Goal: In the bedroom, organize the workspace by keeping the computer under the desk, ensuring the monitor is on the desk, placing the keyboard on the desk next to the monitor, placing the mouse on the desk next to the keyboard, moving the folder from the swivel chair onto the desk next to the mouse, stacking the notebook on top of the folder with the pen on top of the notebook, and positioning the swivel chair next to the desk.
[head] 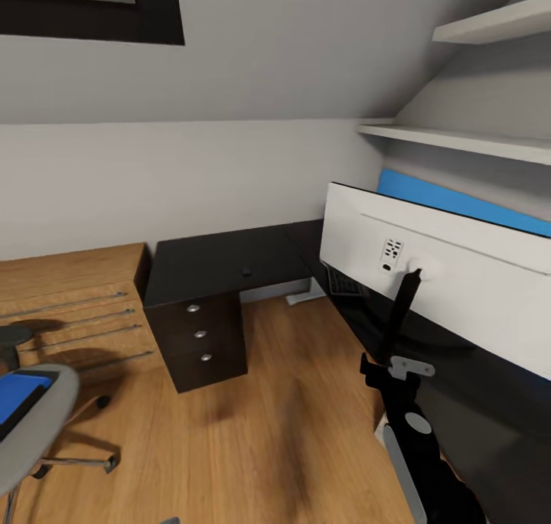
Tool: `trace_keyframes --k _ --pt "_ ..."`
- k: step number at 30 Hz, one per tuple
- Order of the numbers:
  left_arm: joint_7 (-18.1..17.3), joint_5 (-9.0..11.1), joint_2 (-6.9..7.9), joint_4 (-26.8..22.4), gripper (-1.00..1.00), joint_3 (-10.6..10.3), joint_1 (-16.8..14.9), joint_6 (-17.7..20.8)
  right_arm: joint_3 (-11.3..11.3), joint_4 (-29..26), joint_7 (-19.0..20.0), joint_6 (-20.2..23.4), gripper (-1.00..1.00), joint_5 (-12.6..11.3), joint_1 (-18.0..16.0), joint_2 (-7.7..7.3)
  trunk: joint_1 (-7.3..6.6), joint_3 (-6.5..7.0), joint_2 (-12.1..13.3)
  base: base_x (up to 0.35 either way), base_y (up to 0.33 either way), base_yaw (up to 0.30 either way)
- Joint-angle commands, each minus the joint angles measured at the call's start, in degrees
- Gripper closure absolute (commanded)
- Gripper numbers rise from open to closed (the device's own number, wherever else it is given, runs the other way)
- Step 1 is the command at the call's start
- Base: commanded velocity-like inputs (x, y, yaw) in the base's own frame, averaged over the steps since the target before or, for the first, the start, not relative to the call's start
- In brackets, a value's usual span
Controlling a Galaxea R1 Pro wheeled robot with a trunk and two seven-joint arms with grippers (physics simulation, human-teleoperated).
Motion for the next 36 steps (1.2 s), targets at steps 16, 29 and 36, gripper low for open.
trace_keyframes --k 16,29,36 --pt "0.2 0.2 -0.01 0.0 -1.0 -0.2 0.0 -0.2 -0.5 0.5 0.0 -4.6 -1.0 -0.4 0.5 -0.34 0.0 -0.05 0.0 0.0 0.0 -0.126" --pt "0.2 0.2 -0.01 0.0 -1.0 -0.2 0.0 -0.2 -0.5 0.5 -0.1 -5.4 -1.0 -0.5 0.5 -0.43 0.0 -0.05 0.0 0.0 0.0 0.0" --pt "0.2 0.2 -0.01 0.1 -1.0 -0.2 0.0 -0.2 -0.5 0.5 -0.2 -5.4 -1.0 -0.5 0.5 -0.39 0.0 -0.05 0.0 0.0 0.0 0.0"
